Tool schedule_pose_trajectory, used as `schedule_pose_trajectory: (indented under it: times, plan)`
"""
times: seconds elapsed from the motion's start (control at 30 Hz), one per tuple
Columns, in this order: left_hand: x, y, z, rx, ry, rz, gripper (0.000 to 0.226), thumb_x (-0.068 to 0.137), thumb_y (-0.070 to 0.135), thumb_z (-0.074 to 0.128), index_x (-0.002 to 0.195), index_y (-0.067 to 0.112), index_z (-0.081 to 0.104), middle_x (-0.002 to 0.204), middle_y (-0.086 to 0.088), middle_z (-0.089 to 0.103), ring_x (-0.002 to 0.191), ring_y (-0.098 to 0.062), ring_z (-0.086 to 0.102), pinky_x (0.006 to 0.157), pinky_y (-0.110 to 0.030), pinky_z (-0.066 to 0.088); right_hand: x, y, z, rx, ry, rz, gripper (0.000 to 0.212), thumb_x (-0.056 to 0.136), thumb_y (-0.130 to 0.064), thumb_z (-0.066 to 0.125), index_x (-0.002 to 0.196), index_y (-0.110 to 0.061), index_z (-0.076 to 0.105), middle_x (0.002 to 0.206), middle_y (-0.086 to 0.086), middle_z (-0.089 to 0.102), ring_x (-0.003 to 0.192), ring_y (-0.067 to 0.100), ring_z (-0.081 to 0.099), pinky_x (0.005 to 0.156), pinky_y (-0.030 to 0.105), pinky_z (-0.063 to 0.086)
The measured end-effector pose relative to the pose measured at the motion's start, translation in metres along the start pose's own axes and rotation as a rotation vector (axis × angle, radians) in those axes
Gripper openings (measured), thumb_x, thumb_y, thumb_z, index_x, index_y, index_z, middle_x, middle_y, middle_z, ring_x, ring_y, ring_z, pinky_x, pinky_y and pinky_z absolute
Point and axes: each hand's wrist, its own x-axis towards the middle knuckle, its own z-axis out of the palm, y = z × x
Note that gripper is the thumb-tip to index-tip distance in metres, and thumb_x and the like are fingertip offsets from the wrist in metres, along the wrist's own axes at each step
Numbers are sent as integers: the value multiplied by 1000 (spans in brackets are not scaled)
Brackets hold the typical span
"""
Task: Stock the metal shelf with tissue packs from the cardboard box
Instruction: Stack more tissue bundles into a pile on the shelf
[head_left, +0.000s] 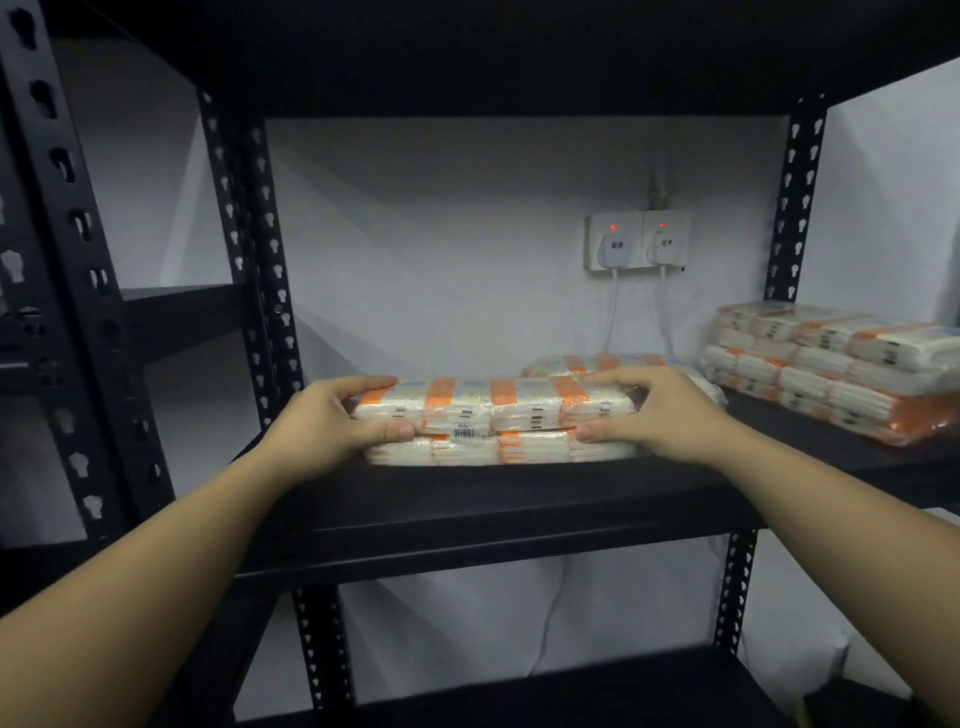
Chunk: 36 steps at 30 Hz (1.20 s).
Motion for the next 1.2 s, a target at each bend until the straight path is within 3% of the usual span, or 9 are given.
schedule_pose_trajectory:
  times: [0.07,0.13,0.27,0.43,0.63,0.73,1.0,1.1,1.2]
  plan:
    - [15,15,5,-7,5,37,84,60,55,93,136,32,66,108,14,77,93,3,72,82,-14,52,1,-4,-22,4,16,-7,48,61,-45,95,103,-49,71,99,-26,75,93,-11,67,79,12,50]
    - [35,32,13,-27,3,76,82,61,54,93,136,31,67,108,15,76,93,6,71,81,-9,51,1,-6,-46,-18,47,2,47,62,-44,95,103,-48,71,99,-28,75,93,-8,69,82,16,51]
    - [83,69,47,-107,-22,143,90,52,63,94,132,30,70,108,15,78,95,3,72,95,-25,57,-6,3,-98,-67,157,31,48,60,-42,96,104,-40,76,97,-23,77,94,-3,72,91,24,54]
    - [149,126,112,-246,-110,229,89,44,66,95,124,35,73,110,15,78,104,-7,74,103,-39,55,-28,30,-173,-182,292,116,54,57,-53,94,107,-40,78,94,-23,77,91,-4,70,88,24,53]
    - [220,198,202,-391,-253,291,73,62,42,95,130,30,71,118,8,76,107,-12,73,102,-33,57,-55,54,-248,-354,416,208,43,66,-62,87,104,-46,77,87,-30,73,84,-10,66,73,17,51]
    - [253,227,241,-487,-299,305,77,49,50,98,120,35,74,118,3,76,109,-17,73,98,-33,58,-58,61,-275,-422,502,249,47,67,-63,86,108,-43,77,87,-23,74,82,-5,67,65,14,46]
    - [323,262,307,-502,-377,343,72,59,33,93,128,25,73,117,2,75,111,-17,72,97,-32,59,-47,76,-290,-562,613,371,58,68,-66,84,114,-31,77,89,-18,70,81,0,65,67,25,55]
    - [341,259,324,-516,-393,326,69,55,35,94,122,29,75,121,3,73,114,-16,70,99,-34,58,-40,80,-283,-617,601,412,61,70,-68,81,116,-29,75,84,-20,64,76,-2,61,61,21,51]
    - [354,257,340,-531,-418,318,58,65,22,94,120,28,76,119,2,74,113,-17,70,97,-34,60,-34,81,-279,-646,581,485,60,72,-67,80,118,-28,74,83,-19,63,72,-1,62,55,19,49]
